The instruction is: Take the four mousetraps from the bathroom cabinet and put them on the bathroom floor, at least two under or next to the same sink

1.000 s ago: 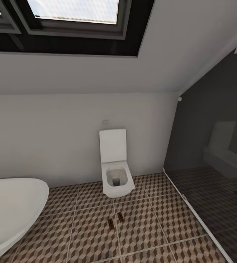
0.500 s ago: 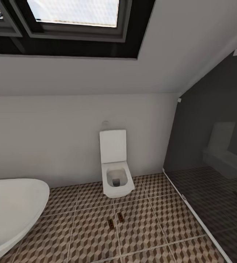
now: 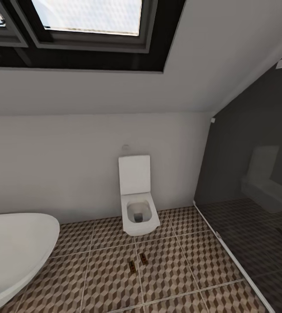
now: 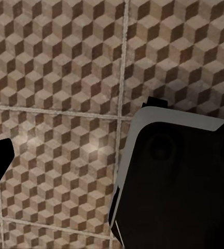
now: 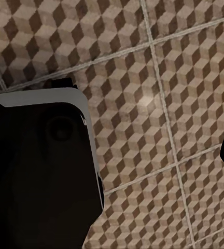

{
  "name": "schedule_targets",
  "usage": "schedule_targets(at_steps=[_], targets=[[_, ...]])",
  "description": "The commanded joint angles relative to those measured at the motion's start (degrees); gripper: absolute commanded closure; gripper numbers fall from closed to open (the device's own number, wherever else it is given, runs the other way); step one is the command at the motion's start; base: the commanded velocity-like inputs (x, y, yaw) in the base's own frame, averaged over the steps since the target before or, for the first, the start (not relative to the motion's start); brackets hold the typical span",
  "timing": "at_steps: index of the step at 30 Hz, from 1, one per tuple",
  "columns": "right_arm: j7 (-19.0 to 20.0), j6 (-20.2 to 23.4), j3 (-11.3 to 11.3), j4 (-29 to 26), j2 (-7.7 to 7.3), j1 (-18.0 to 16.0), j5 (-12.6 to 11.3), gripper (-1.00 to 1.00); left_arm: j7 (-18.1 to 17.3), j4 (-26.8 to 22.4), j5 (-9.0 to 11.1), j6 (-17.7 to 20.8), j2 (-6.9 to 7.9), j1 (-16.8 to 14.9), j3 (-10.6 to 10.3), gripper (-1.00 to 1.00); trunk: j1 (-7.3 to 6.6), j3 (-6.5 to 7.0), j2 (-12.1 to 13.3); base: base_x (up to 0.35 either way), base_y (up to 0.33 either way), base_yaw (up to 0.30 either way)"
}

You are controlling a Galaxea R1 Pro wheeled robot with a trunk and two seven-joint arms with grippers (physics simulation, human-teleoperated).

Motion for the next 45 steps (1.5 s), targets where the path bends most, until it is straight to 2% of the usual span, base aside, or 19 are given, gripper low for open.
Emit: schedule_targets(at_steps=[1, 19, 45], targets=[[-0.1, -0.2, 0.5, 0.2, 0.06, -0.1, -0.5, -1.00, 0.3, -0.1, 0.5, -0.1, 0.03, 0.0, -0.5, -1.00, -0.20, 0.08, 0.3, 0.000, 0.000, 0.000], [0.0, -0.2, 0.5, 0.2, 0.13, -0.1, -0.5, -1.00, 0.4, -0.1, 0.5, -0.1, -0.02, 0.0, -0.5, -1.00, -4.16, 3.31, 7.5, 0.000, 0.000, 0.000], [0.0, -0.2, 0.5, 0.2, 0.13, -0.1, -0.5, -1.00, 0.6, -0.1, 0.5, -0.2, -0.03, 1.1, -0.5, -1.00, -4.16, 3.32, 7.6, 0.000, 0.000, 0.000]])
